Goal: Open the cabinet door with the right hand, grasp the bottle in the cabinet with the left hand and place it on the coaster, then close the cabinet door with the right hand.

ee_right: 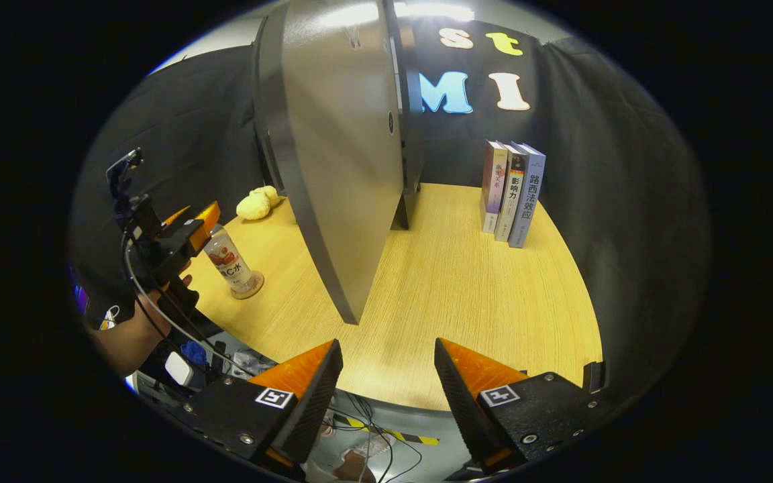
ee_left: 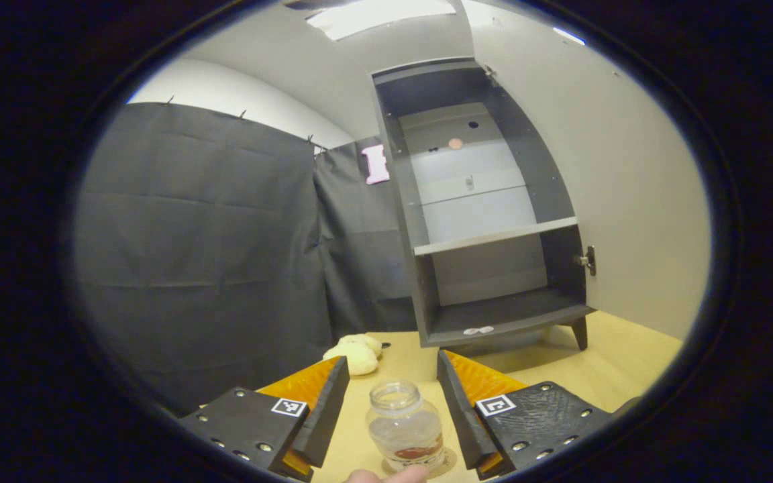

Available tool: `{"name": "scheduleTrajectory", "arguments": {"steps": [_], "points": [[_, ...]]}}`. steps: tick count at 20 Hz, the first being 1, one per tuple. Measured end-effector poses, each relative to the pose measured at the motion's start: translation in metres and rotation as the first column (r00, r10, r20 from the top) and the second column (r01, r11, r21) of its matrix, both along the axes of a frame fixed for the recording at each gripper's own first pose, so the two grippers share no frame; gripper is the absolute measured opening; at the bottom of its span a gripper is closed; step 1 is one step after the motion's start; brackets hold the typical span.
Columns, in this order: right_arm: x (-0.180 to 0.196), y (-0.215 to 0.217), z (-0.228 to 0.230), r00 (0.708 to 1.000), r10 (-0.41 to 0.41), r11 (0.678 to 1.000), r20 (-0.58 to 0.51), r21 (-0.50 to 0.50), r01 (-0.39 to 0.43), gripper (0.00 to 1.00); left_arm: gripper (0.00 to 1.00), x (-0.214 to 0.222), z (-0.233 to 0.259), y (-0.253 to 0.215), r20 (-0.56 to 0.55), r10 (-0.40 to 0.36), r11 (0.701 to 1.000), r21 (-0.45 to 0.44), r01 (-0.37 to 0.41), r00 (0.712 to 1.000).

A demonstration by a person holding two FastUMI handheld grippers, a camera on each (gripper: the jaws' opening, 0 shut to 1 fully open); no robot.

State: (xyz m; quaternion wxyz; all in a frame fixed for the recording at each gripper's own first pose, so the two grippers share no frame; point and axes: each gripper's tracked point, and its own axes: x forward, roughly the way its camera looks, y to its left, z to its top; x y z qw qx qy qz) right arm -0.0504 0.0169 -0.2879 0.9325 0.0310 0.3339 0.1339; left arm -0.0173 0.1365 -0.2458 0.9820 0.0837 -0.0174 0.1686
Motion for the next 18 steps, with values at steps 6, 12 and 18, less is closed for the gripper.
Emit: {"name": "scheduleTrajectory", "arguments": {"steps": [6,12,18], "points": [[0.013,-0.008,0.018,0.998,-0.052,0.998,0.043,0.042,0.050,0.85,0.75,0.002,0.085,-0.023,0.074,-0.062,0.998,0.028,0.061,0.995],[0.038,-0.051,0.076,0.973,-0.157,0.987,0.170,0.058,0.149,0.86,0.80,0.010,0.162,-0.050,0.089,-0.139,0.990,0.002,0.139,0.986],[0.080,-0.091,0.199,0.885,-0.251,0.968,0.393,0.116,0.223,0.86,0.82,0.009,0.194,-0.078,0.034,-0.198,0.978,-0.057,0.200,0.980]]}}
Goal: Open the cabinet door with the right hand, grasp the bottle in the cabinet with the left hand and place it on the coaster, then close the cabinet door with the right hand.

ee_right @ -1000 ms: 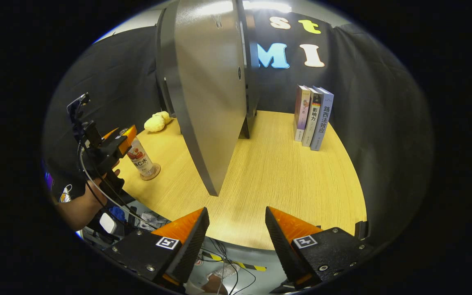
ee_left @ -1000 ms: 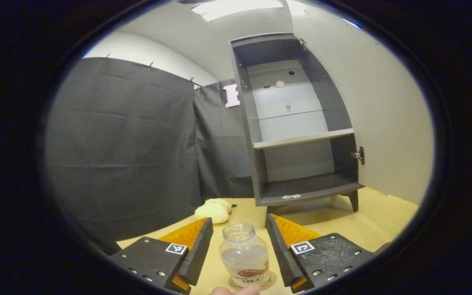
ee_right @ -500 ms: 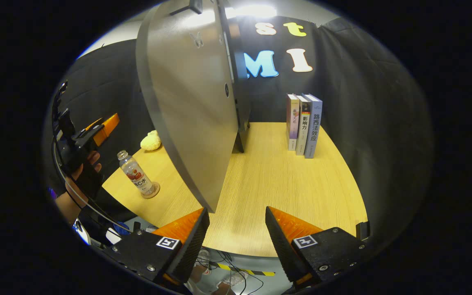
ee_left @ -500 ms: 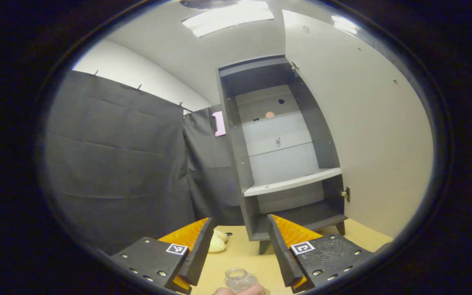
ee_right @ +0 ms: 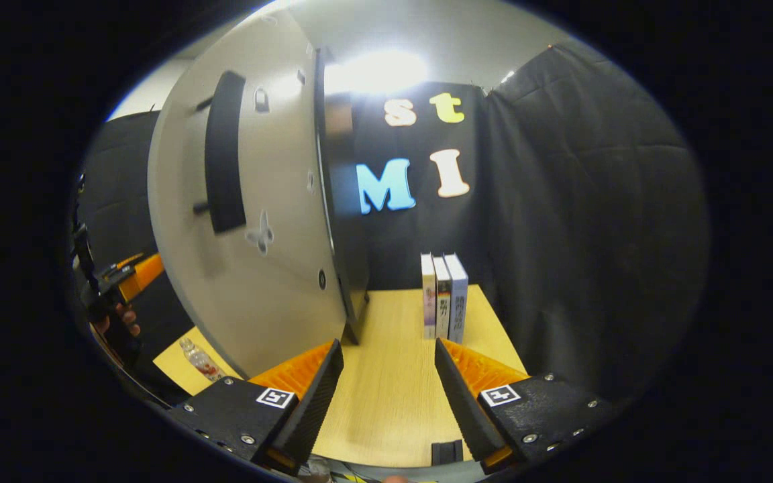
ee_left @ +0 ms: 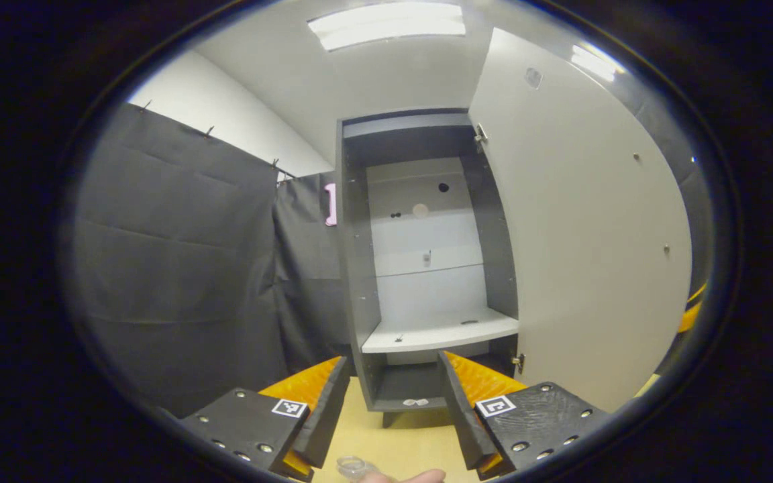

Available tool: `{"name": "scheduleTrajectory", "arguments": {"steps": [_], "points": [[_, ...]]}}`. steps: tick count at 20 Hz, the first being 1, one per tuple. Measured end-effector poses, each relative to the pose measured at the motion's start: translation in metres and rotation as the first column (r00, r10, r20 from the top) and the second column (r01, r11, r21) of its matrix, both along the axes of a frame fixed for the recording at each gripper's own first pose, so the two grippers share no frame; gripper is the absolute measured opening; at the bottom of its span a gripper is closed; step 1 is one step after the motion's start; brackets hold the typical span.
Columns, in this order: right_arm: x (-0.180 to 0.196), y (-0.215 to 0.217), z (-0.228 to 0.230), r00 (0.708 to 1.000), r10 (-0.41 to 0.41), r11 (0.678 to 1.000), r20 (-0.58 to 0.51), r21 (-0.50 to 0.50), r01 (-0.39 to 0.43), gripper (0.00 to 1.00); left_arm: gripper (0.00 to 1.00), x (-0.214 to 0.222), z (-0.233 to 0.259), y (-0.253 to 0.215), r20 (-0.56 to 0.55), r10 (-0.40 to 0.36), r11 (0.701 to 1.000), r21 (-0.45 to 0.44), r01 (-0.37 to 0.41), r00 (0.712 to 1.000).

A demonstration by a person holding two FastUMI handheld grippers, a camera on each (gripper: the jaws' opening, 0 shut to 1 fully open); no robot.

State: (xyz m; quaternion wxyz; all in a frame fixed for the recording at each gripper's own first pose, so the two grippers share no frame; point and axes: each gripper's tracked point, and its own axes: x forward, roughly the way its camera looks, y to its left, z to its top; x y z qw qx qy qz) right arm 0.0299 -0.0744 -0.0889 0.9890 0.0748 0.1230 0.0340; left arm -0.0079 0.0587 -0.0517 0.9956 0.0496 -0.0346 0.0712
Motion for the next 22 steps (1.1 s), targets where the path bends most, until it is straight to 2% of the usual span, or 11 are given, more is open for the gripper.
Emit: {"name": "scheduleTrajectory", "arguments": {"steps": [3,4,5,9,10,13,15,16,17,22], "points": [[0.009,0.003,0.051,0.995,0.002,1.000,0.101,0.016,-0.004,0.83,0.82,-0.009,0.015,-0.013,-0.023,-0.009,1.000,0.020,0.010,1.000],[0.010,0.009,0.064,0.992,0.013,0.999,0.126,0.029,-0.017,0.86,0.82,-0.014,0.017,-0.016,-0.034,-0.015,1.000,0.006,0.015,0.999],[0.009,0.015,0.073,0.989,0.029,0.999,0.146,0.040,-0.035,0.86,0.70,-0.019,0.020,-0.021,-0.048,-0.028,1.000,-0.013,0.027,0.998],[0.005,0.034,0.094,0.977,0.083,0.996,0.197,0.024,-0.090,0.87,0.70,-0.038,0.024,-0.019,-0.079,-0.026,0.998,-0.058,0.022,0.997],[0.002,0.041,0.099,0.970,0.099,0.994,0.220,0.012,-0.105,0.88,0.81,-0.039,0.022,-0.017,-0.082,-0.027,0.998,-0.064,0.021,0.996],[0.000,0.045,0.099,0.971,0.098,0.995,0.218,-0.044,-0.091,0.87,0.81,-0.040,0.019,-0.004,-0.095,-0.025,0.998,-0.062,0.020,0.995],[-0.004,0.062,0.105,0.967,0.122,0.992,0.223,-0.050,-0.113,0.86,0.82,-0.037,0.032,0.005,-0.066,-0.032,0.998,-0.054,0.029,0.997],[-0.005,0.070,0.105,0.967,0.132,0.991,0.219,-0.059,-0.122,0.82,0.81,-0.033,0.034,0.008,-0.059,-0.041,0.998,-0.047,0.038,0.997],[-0.005,0.077,0.106,0.965,0.143,0.989,0.221,-0.062,-0.132,0.86,0.81,-0.030,0.036,0.012,-0.056,-0.051,0.998,-0.041,0.049,0.997],[-0.005,0.131,0.109,0.958,0.197,0.980,0.208,-0.051,-0.190,0.86,0.81,-0.004,0.026,0.034,-0.067,-0.089,0.995,-0.053,0.085,0.994]]}}
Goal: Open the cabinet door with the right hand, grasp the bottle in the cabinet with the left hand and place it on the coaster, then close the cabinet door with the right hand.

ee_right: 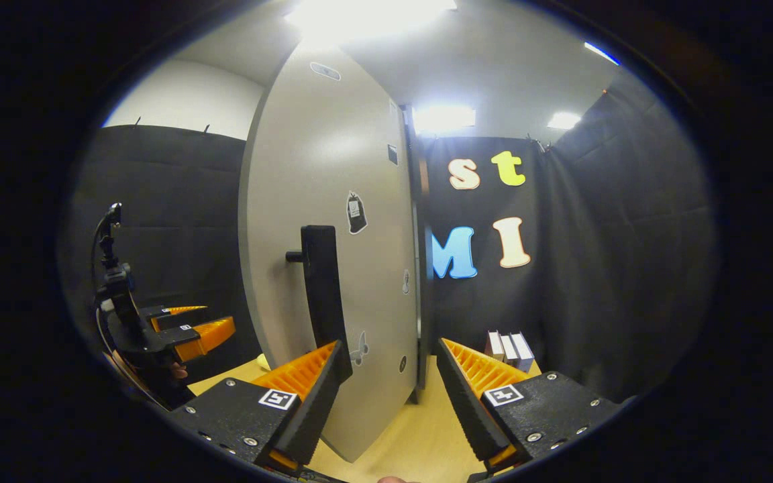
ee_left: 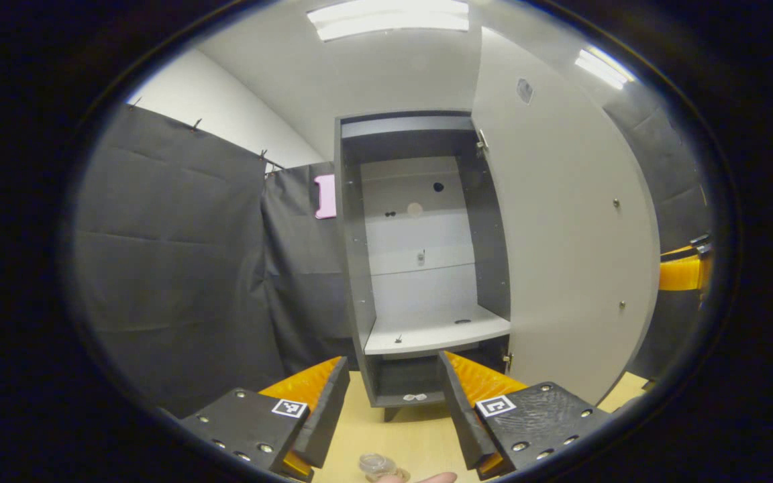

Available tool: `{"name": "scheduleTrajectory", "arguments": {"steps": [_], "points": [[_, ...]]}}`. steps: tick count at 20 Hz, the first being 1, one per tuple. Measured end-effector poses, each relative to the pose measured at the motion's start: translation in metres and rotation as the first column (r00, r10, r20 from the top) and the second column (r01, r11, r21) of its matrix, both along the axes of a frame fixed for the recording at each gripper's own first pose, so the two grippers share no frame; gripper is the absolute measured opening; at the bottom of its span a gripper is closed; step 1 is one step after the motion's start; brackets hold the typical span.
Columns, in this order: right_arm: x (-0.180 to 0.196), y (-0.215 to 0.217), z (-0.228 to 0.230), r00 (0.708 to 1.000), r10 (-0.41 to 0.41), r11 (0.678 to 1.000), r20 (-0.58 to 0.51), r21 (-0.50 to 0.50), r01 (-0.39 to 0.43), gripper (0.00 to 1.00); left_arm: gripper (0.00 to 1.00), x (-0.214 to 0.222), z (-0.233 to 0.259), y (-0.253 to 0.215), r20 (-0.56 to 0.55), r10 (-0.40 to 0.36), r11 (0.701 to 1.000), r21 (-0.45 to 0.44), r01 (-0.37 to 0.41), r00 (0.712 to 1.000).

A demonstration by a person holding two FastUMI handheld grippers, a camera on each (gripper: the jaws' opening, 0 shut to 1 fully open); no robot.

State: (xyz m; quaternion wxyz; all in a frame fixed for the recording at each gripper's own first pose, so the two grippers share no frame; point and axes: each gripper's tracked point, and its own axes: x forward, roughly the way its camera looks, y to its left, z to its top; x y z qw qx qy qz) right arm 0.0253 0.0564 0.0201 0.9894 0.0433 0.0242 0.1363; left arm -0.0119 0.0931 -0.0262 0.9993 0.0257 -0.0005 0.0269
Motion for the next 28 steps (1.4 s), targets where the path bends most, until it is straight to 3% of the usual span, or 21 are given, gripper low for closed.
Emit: {"name": "scheduleTrajectory", "arguments": {"steps": [2,3,12,19,21,22,27,28], "points": [[0.002,0.021,0.000,1.000,0.015,1.000,0.001,-0.005,-0.015,0.86,0.82,0.012,-0.005,0.015,-0.017,-0.008,1.000,-0.002,0.008,1.000],[0.003,0.029,0.001,1.000,0.018,1.000,-0.003,-0.003,-0.018,0.86,0.76,0.016,-0.006,0.023,-0.015,-0.015,1.000,-0.006,0.015,1.000],[0.023,0.104,0.003,0.999,0.033,0.999,-0.034,0.023,-0.032,0.86,0.76,0.060,-0.022,0.086,-0.031,-0.047,0.998,-0.037,0.046,0.998],[0.052,0.163,0.009,1.000,0.021,1.000,-0.003,0.019,-0.021,0.86,0.76,0.090,-0.019,0.120,0.008,-0.115,0.993,0.002,0.115,0.993],[0.057,0.167,0.007,1.000,-0.013,1.000,-0.002,0.004,0.013,0.82,0.76,0.091,-0.017,0.128,0.007,-0.119,0.993,-0.002,0.119,0.993],[0.059,0.169,0.006,1.000,-0.024,1.000,0.003,0.006,0.024,0.86,0.76,0.091,-0.017,0.131,0.010,-0.126,0.992,-0.010,0.126,0.992],[0.064,0.169,0.011,0.997,-0.080,0.997,0.007,0.001,0.080,0.87,0.76,0.088,-0.012,0.132,0.020,-0.137,0.990,-0.028,0.137,0.990],[0.069,0.166,0.011,0.996,-0.088,0.996,0.013,-0.004,0.088,0.84,0.81,0.087,-0.012,0.132,0.024,-0.138,0.990,-0.038,0.139,0.990]]}}
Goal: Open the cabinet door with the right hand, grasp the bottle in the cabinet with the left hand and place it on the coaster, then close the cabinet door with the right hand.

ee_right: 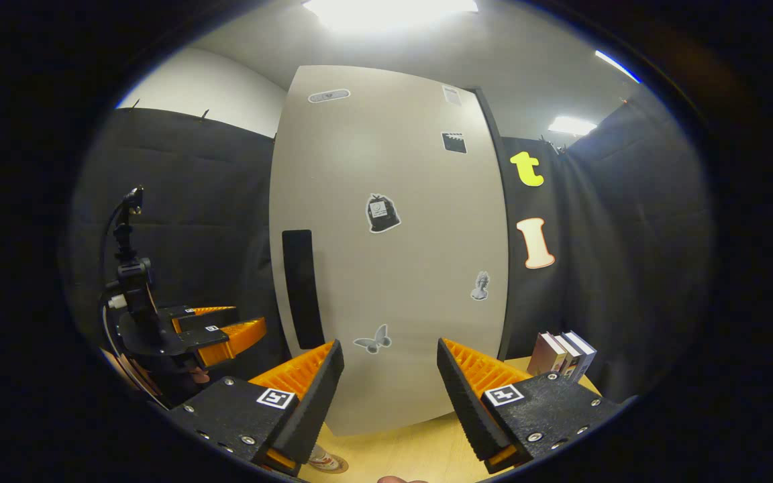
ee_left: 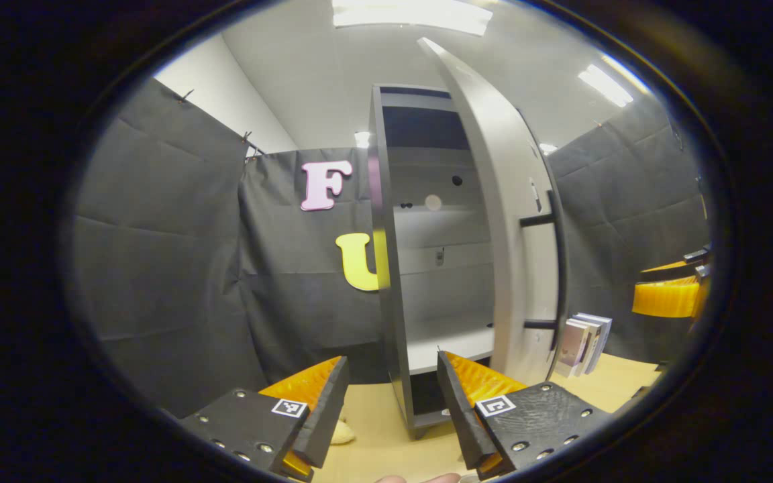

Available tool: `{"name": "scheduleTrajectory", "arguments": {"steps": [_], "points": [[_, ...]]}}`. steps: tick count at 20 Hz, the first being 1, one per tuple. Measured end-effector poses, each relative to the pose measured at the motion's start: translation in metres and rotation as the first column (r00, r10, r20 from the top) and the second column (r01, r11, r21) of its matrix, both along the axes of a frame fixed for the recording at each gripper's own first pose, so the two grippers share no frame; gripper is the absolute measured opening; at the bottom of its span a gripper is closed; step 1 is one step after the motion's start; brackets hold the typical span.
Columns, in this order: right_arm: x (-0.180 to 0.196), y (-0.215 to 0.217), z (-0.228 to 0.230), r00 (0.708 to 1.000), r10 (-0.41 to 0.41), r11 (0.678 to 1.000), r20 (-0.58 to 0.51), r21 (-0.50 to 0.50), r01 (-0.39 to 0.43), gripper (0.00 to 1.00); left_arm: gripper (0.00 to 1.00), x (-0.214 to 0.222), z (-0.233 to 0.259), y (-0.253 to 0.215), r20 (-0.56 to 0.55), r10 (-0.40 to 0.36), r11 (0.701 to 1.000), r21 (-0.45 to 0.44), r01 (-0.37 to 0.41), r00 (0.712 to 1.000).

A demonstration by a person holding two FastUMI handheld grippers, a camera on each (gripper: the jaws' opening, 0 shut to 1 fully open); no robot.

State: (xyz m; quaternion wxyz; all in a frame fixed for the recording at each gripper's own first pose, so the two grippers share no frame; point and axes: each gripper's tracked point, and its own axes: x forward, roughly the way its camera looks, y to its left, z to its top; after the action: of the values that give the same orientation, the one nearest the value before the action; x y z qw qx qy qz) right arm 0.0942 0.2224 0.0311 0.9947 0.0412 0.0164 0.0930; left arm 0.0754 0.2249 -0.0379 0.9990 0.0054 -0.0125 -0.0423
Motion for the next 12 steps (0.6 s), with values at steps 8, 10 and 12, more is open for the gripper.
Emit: {"name": "scheduleTrajectory", "arguments": {"steps": [8,10,12], "points": [[0.036,-0.034,-0.004,0.999,-0.054,0.998,0.000,-0.011,0.054,0.90,0.70,-0.010,0.024,-0.010,0.005,0.005,1.000,-0.001,-0.005,1.000],[0.048,-0.041,-0.002,0.998,-0.055,0.998,0.001,-0.005,0.055,0.91,0.71,-0.011,0.029,-0.024,0.004,0.000,1.000,0.000,0.000,1.000],[0.057,-0.048,0.002,0.998,-0.055,0.998,0.009,0.020,0.055,0.92,0.75,-0.011,0.033,-0.036,0.012,0.008,1.000,-0.002,-0.008,1.000]]}}
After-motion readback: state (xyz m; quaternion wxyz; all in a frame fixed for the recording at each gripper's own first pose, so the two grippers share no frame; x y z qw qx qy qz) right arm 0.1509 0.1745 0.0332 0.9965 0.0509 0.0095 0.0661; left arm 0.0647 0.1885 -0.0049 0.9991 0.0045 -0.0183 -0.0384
